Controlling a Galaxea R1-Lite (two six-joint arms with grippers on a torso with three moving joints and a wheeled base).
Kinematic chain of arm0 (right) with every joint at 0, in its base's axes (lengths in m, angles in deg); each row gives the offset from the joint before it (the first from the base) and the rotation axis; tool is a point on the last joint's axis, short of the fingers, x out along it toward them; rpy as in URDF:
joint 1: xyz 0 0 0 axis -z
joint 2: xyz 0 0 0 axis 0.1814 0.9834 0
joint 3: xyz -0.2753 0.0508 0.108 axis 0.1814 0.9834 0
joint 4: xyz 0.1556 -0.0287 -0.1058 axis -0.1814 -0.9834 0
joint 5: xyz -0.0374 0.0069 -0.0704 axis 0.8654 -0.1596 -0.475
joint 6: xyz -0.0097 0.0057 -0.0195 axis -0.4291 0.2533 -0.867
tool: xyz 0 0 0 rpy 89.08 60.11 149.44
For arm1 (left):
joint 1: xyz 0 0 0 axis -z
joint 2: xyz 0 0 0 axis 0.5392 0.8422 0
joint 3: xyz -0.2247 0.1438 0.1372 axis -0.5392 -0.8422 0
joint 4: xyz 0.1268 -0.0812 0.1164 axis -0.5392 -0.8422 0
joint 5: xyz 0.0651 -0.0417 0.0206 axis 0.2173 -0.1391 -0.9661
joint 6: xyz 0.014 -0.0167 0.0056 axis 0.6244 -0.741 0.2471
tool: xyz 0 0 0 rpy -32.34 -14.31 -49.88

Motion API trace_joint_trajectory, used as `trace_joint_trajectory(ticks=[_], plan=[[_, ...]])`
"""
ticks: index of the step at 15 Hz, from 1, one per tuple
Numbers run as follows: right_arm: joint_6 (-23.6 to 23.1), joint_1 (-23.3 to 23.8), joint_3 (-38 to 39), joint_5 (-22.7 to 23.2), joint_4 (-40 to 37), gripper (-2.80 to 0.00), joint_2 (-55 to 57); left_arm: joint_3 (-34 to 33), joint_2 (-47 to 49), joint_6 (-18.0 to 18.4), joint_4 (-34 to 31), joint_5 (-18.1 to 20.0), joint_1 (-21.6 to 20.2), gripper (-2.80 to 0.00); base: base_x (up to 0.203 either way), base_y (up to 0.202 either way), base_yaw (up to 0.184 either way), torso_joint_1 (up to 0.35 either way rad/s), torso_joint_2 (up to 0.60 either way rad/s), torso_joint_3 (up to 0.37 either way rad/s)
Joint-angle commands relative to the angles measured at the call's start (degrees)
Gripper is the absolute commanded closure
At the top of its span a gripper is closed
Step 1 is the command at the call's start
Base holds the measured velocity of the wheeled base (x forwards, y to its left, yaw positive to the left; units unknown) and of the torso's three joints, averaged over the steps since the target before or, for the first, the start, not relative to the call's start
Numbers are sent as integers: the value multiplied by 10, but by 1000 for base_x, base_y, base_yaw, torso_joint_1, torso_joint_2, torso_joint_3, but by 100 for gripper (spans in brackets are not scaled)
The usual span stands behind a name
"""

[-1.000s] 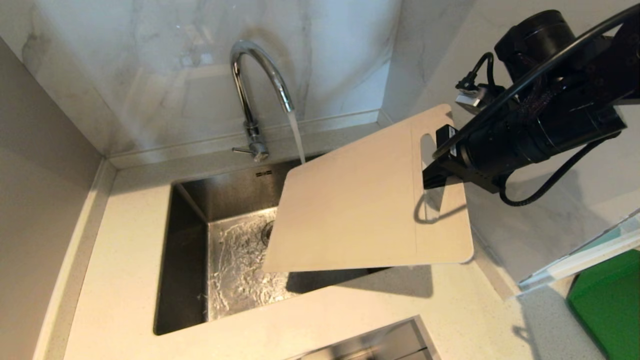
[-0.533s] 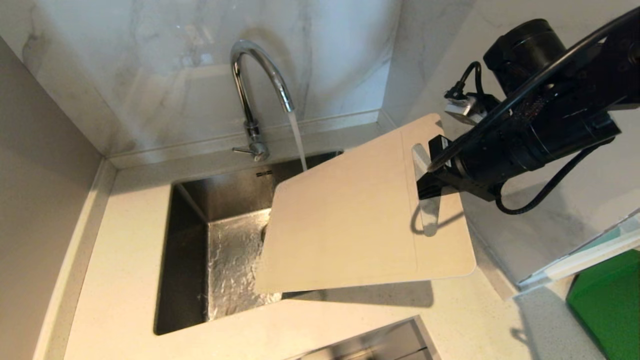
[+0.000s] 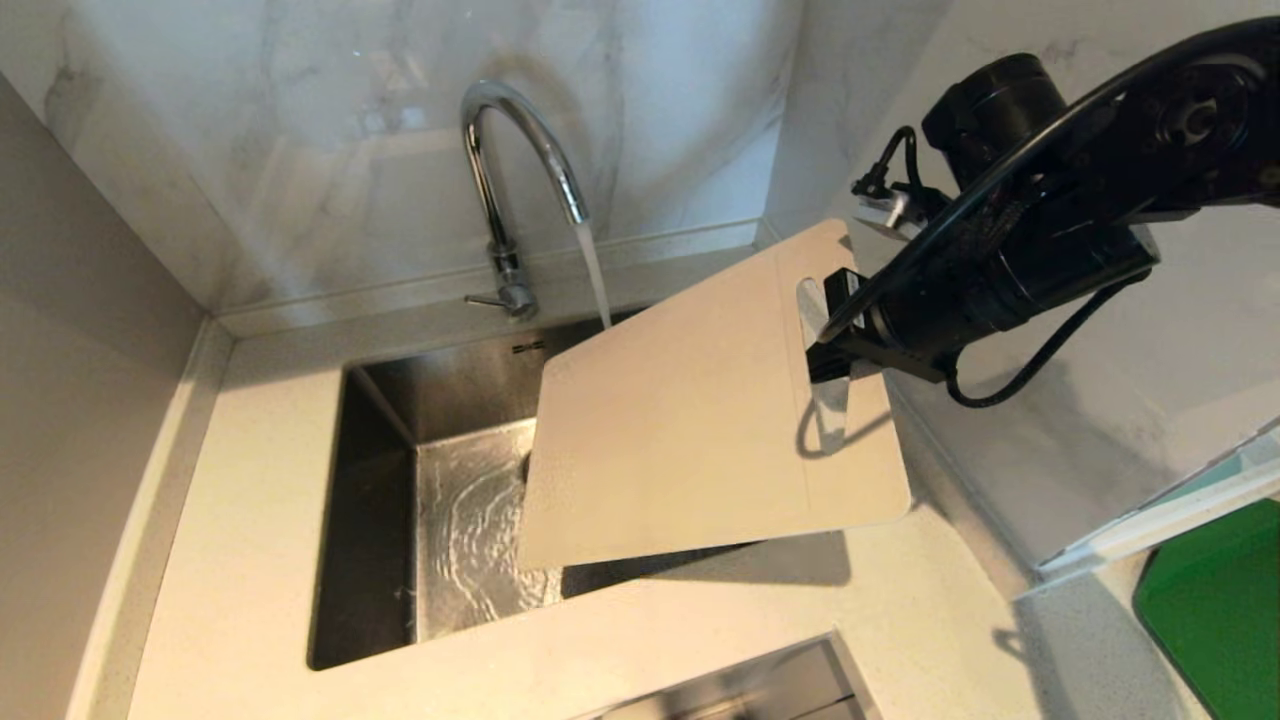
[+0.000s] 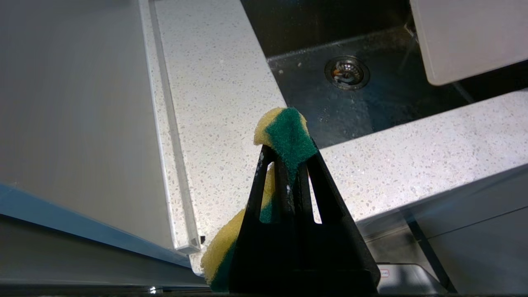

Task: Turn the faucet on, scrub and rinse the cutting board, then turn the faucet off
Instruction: Turn off the tap

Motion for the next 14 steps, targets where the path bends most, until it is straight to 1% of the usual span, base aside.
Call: trace_joint_trajectory(ticks=[1, 7, 14], plan=[[2, 0, -4, -1, 11, 0, 21, -1, 0, 0, 0, 0, 0, 0, 0, 0, 0, 0, 0, 0], [2, 8, -4, -5, 47, 0, 25, -1, 0, -1, 0, 0, 0, 0, 0, 0, 0, 0, 0, 0], [4, 24, -4, -5, 70, 0, 27, 0, 0, -1, 0, -1, 0, 0, 0, 0, 0, 0, 0, 0]])
